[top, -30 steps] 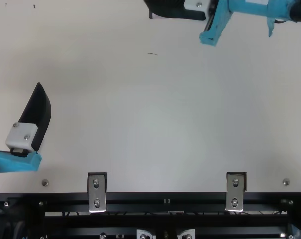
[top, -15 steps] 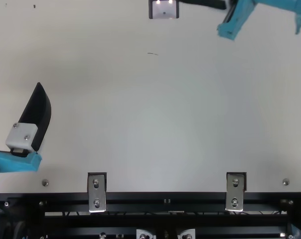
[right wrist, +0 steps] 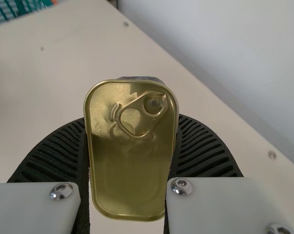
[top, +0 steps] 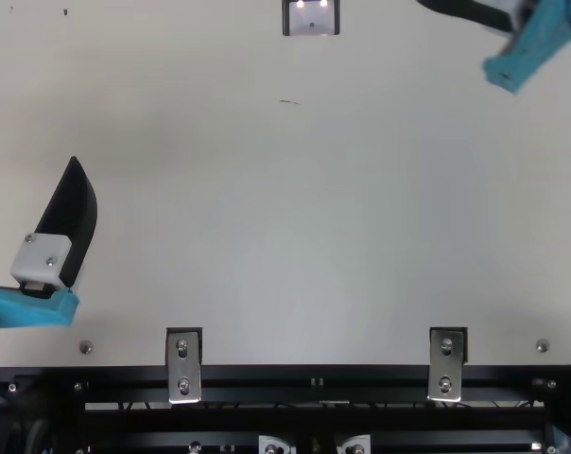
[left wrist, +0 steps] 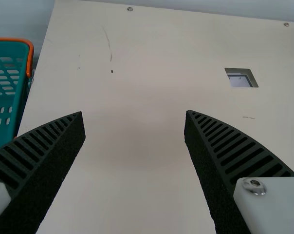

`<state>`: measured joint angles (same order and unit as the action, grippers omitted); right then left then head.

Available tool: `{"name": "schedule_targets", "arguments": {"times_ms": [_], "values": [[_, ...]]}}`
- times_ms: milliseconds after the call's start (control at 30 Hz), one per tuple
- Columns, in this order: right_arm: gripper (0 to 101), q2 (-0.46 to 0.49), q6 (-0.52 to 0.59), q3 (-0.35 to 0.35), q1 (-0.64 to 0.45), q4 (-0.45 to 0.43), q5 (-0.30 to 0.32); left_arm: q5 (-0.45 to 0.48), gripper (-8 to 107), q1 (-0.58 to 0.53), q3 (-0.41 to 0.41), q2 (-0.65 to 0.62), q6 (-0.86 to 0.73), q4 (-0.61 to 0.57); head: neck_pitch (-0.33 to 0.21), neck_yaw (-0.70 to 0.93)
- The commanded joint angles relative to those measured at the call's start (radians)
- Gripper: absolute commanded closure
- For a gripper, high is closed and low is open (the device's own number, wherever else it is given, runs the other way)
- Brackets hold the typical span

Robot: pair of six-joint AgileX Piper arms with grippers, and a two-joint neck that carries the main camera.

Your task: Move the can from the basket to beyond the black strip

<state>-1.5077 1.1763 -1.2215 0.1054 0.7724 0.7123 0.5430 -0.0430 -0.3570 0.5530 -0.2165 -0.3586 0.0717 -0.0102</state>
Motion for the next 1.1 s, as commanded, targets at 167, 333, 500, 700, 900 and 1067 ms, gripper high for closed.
{"name": "schedule_targets", "arguments": {"times_ms": [167,333,500,700,900,1067], "values": [[101,0.091,-0.343,-0.006,-0.083,-0.402,0.104,0.000,9,0.000,0.000,0.000,0.000,0.000,-0.019,-0.156],[101,0.158,-0.417,0.006,-0.154,-0.507,0.190,0.000,9,0.000,0.000,0.000,0.000,0.000,-0.029,-0.253],[101,0.224,-0.432,0.037,-0.245,-0.572,0.258,0.000,9,0.000,0.000,0.000,0.000,0.000,-0.033,-0.311],[101,0.291,-0.386,0.088,-0.393,-0.617,0.314,0.000,9,0.000,0.000,0.000,0.000,0.000,-0.027,-0.344],[101,0.306,-0.289,0.126,-0.558,-0.643,0.341,0.000,9,0.000,0.000,0.000,0.000,0.000,-0.012,-0.355],[101,0.279,-0.207,0.136,-0.682,-0.669,0.344,0.000,9,0.000,0.000,0.000,0.000,0.000,0.002,-0.360]]}}
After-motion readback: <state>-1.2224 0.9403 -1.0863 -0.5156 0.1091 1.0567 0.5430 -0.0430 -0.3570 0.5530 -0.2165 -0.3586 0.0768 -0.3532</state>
